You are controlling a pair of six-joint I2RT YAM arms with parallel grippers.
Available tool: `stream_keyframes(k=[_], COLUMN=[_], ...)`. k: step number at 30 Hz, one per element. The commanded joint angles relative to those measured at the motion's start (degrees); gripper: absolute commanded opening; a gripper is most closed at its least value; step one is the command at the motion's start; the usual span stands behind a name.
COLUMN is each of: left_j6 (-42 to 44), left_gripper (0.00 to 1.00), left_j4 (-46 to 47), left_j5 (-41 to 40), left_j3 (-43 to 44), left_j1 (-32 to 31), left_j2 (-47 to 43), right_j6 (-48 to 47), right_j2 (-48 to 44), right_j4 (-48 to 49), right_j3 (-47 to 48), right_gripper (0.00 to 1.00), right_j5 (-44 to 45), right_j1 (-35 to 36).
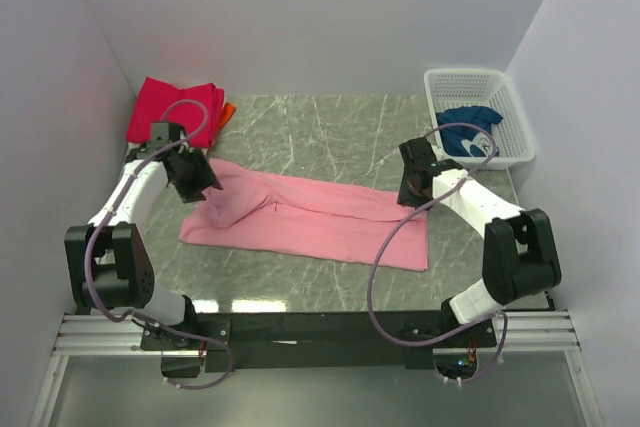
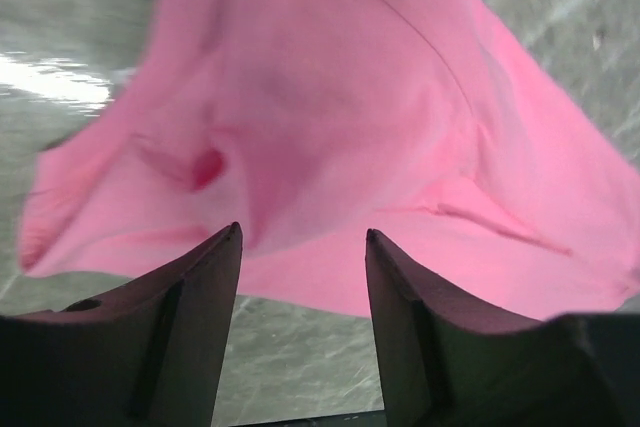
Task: Fold and stack the t-shirts
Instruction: Fold the tshirt
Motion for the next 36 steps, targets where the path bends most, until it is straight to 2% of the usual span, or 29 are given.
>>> stream_keyframes(k=[1,9,16,21,28,31,36], left_j6=[2.07,4.70,6.29,7.51,10.42,10.07,9.54], left_gripper=[0.58,0.61,0.64,0.66,0.68,0.69,0.68], left_j4=[1.42,0.98,0.80,0.72,1.77,3.26,3.53], left_j5=[-1.64,-0.07,1.26,-1.37,-3.66,-2.17,-4.80], left_j3=[1.40,0.17,-2.29,-2.73,-3.52,-4.49,-3.44], left_j1=[-7.23,-10.33,-14.80,-15.96,-15.96,-16.04,-16.13], left_j2=[-2.07,0.13,2.06,3.64,4.79,5.40,7.86], right_j6=[-0.74,2.42,5.14,6.55,9.80,10.94,11.47], right_j2=[2.83,5.48,1.00,-2.96,-2.00,0.54,4.32], right_j4=[3.84,4.99,2.80,3.14,5.07,7.35,9.21], right_j3=[3.23,-0.55,-5.20,-6.35,-5.65,-5.91,-6.96], right_gripper=[0.43,0.43,0.43,0.43,0.43,0.43,0.43], right_j5=[1.95,0.02,-1.30,-2.80,-3.50,-4.90,-5.61], right_j1=[0.08,0.07,0.16,0.34,2.36,2.62,2.71])
